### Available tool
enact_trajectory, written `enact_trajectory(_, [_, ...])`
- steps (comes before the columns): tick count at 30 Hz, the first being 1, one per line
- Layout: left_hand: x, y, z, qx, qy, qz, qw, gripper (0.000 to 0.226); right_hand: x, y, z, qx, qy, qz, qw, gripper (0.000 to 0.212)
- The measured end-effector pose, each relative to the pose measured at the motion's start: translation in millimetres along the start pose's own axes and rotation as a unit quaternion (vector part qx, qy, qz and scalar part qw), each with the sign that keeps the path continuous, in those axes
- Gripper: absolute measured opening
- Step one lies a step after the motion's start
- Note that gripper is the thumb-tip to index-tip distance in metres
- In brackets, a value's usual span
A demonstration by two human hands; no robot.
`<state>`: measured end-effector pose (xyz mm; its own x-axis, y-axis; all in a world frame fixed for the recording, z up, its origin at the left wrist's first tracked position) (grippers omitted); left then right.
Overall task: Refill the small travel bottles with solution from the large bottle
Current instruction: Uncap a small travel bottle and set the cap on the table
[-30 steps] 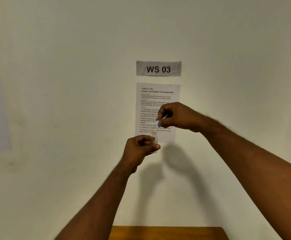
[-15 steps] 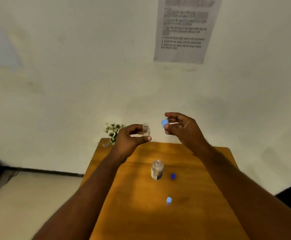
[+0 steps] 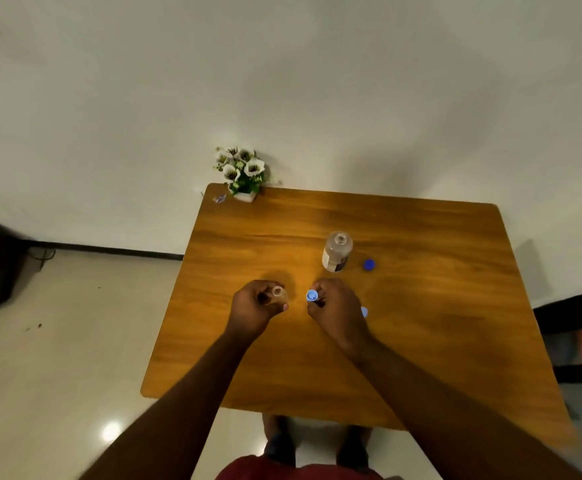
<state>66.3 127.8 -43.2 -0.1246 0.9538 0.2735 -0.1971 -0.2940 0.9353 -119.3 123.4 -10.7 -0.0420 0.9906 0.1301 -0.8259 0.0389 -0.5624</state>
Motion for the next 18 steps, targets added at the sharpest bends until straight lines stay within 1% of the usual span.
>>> enact_trajectory(2, [-2.4,-17.1,-1.8,-0.026,-0.009,0.006,1.000,0.036,1.5,10.6,-25.1,0.029,-0.031,-0.017,0.999,0.015])
enact_trajectory(4, [-4.7,-27.4,-4.8,-0.055,-0.019,-0.005,0.998,0.036,1.4,17.2,-43.5,0.046,-0.054,-0.030,0.997,0.013])
enact_trajectory(8, [-9.1,-45.3,-10.2,-0.105,-0.034,-0.025,0.994,0.038,0.2,21.3,-69.3,0.074,-0.075,-0.046,0.993,0.022])
enact_trajectory(12, [-12.4,-61.1,-12.7,-0.129,-0.050,-0.013,0.990,0.039,-2.9,27.3,-83.3,0.095,-0.089,-0.059,0.990,0.033])
enact_trajectory(18, [-17.3,-68.8,-15.2,-0.132,-0.052,0.012,0.990,0.031,-7.7,37.2,-90.4,0.110,-0.109,-0.060,0.986,0.036])
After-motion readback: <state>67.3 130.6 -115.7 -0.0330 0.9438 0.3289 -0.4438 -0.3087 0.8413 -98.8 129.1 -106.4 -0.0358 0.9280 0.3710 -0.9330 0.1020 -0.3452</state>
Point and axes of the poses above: each hand's wrist, its own x-axis away from the middle knuckle, its own z-axis out of the back of the hand, y = z × x, the point moved 2 cm from there along -x, towards the middle knuckle, and after that the axes turned 7 degrees about x, right-handed, at the moved point
